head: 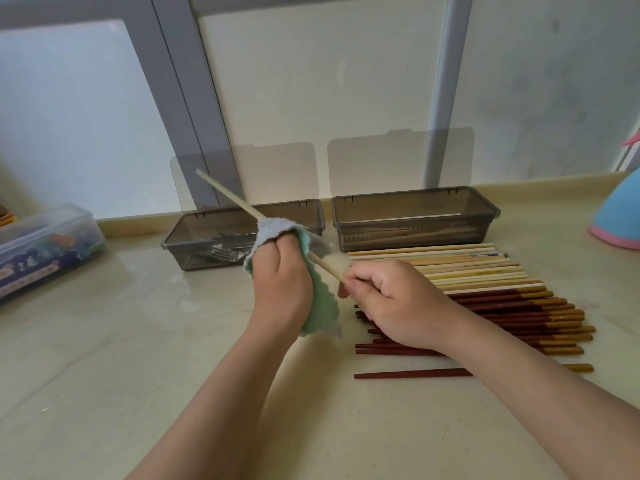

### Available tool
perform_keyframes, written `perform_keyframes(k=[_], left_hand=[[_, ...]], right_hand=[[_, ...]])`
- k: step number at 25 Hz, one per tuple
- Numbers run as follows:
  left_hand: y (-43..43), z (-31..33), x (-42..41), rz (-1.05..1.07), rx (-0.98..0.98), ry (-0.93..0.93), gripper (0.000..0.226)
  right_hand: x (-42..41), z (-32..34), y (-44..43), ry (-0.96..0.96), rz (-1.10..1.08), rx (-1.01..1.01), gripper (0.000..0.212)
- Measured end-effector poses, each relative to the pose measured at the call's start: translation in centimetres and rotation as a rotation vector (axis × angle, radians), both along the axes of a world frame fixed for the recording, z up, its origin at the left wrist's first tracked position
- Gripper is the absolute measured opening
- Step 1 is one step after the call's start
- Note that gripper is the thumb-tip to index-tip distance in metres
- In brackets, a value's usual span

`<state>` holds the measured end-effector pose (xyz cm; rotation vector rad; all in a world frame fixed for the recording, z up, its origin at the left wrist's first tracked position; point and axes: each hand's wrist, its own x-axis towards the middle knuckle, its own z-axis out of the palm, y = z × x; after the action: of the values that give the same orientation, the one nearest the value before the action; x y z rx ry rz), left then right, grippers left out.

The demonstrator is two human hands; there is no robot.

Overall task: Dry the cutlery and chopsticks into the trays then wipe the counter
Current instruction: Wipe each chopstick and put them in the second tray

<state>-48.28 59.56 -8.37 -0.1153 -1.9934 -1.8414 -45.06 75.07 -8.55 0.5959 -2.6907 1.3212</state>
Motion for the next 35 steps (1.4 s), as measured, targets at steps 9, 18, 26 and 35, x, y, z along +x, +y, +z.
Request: perform_keyframes(k=[9, 18, 26, 35], left_hand=[[0.1, 0.7, 0.9, -0.312, -0.27, 0.005, 0.042], [0.6, 0.7, 1.9, -0.631, -0.611, -0.151, 0.048], [0.6, 0.7, 2.2, -0.635, -0.627, -0.187, 0.047], [0.3, -0.3, 0.5, -0.29, -0.285, -0.112, 0.046]], right_hand=[[-0.2, 0.7, 0.3, -0.02, -0.103, -0.233, 0.027], [-1.8, 0.6, 1.1, -0.261, -0.289, -0.746, 0.018], [-3.7, 0.9, 3.7, -0.278, -0.523, -0.981, 0.015], [-5.8, 3.8, 6.9, 0.343, -0.629, -0.554, 0.018]])
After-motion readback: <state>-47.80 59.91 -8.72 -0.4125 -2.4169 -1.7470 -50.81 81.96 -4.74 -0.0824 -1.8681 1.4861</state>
